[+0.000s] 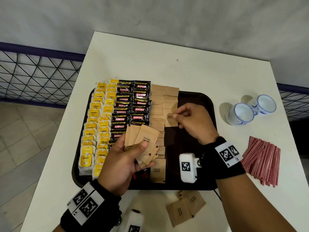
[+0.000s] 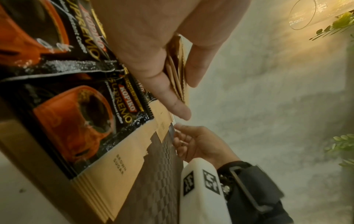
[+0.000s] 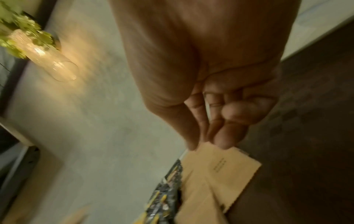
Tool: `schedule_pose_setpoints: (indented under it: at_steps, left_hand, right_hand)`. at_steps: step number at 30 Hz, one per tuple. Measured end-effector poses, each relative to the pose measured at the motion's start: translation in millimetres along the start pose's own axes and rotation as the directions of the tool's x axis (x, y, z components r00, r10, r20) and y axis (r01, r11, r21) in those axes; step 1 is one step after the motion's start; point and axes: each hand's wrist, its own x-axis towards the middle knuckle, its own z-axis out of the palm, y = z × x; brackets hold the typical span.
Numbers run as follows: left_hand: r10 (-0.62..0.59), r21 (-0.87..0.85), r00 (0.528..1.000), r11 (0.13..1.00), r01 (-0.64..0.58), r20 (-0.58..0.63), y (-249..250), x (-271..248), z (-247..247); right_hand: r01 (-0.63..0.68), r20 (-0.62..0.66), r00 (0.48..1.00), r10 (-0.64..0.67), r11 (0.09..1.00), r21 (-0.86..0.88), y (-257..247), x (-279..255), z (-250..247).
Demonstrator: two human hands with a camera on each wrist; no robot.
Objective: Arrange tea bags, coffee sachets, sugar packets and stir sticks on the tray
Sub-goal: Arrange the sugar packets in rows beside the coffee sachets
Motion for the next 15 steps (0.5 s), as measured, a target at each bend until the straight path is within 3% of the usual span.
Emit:
schedule_pose_setpoints:
  at_steps: [3,6,10,15]
  left_hand:
    - [0.024,0.034,1.000,0.999,-0.024,-0.001,0.0,1.3,3.4]
    - [0.049,0.071,0.999,0.996,-0.050,0.013,0.0,1.2,9.9]
    - [0.047,0.069,0.999,0.996,-0.048,0.012,-1.3,1.2,15.3]
    - [-0.009,0.004,1.000,1.000,0.009,0.023,1.6,1.6,11.9]
  right_hand:
    - [0.059,0.257,0.960,-0.116,0.974,0.217,-18.1,-27.9,0.1]
    - [0.058,0.386,0.907,-0.170,0.956,0.286,-22.9,-42.9,4.9]
    - [-0.018,0.404,0.907,-0.121,0.945,0.326,-14.2,-44.2,8.0]
    - [-0.053,0.277,0.958,-0.071,0.908,0.416,-2.0,-23.8,-18.0]
